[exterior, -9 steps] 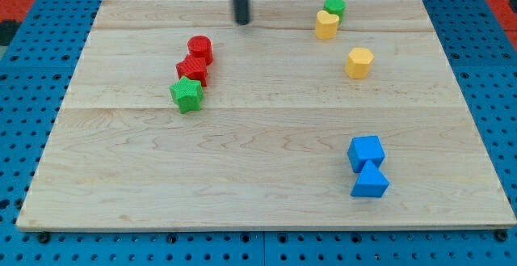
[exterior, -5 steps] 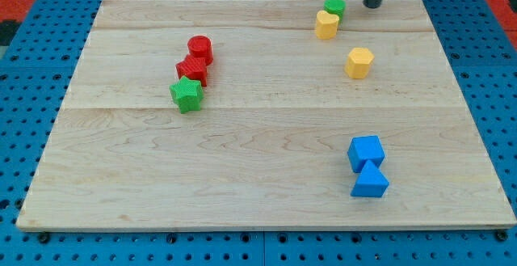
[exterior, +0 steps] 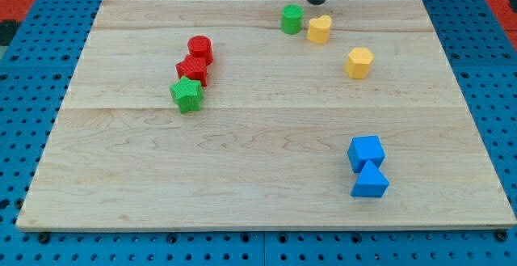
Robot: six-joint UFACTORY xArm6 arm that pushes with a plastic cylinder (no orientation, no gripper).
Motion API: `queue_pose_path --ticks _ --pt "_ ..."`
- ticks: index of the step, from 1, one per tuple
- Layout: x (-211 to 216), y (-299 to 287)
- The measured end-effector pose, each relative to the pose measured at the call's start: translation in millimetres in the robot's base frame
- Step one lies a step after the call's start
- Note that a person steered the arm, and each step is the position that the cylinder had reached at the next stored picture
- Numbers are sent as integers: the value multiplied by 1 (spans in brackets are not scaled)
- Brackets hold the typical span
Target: Move green circle closer to the red circle
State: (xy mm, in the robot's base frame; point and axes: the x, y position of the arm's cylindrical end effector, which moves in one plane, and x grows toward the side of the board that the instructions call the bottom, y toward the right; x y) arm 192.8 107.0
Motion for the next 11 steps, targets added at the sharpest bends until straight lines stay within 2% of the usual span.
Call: queue_pose_path --ticks 1,2,3,4,5,6,7,9,11 --pt "4 22" --pt "29 -4" --pt "39 -64" --pt "45 -98" --pt "45 -34" --pt "66 -23" --pt "84 -79" --pt "79 -163" --pt "70 -123"
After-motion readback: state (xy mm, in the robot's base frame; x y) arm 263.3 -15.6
